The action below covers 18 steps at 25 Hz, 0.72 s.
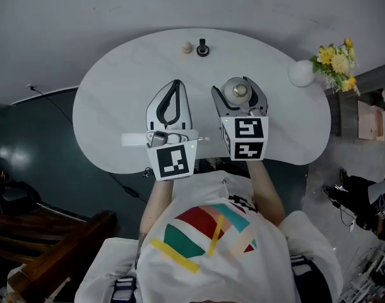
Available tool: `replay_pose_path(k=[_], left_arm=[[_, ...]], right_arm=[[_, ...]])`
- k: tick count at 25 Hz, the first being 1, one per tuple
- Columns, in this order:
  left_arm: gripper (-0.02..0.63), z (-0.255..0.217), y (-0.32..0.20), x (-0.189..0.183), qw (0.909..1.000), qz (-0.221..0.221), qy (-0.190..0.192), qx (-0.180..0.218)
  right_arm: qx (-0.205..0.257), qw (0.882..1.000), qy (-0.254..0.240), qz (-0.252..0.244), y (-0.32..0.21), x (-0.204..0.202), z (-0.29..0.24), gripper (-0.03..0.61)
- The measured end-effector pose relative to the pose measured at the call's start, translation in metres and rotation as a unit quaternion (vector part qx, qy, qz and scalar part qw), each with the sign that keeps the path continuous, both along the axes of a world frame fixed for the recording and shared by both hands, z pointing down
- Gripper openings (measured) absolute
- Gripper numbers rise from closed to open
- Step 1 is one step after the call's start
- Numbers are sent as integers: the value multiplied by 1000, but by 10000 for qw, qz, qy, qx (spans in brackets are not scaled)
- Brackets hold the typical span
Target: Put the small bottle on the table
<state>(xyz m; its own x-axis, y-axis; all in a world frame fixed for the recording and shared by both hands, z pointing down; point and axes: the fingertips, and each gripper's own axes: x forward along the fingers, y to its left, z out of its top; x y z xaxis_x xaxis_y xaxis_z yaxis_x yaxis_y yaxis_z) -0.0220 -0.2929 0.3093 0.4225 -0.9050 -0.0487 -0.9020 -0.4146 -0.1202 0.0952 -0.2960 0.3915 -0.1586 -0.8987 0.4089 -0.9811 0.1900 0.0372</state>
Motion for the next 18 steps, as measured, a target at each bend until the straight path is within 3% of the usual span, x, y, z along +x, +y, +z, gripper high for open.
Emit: replay_pose_path(k=[18], left_arm=[[15, 12, -3, 0, 9990, -139, -385, -178]], right_arm=[[-1009, 9940, 283, -313, -79, 10, 90, 339]])
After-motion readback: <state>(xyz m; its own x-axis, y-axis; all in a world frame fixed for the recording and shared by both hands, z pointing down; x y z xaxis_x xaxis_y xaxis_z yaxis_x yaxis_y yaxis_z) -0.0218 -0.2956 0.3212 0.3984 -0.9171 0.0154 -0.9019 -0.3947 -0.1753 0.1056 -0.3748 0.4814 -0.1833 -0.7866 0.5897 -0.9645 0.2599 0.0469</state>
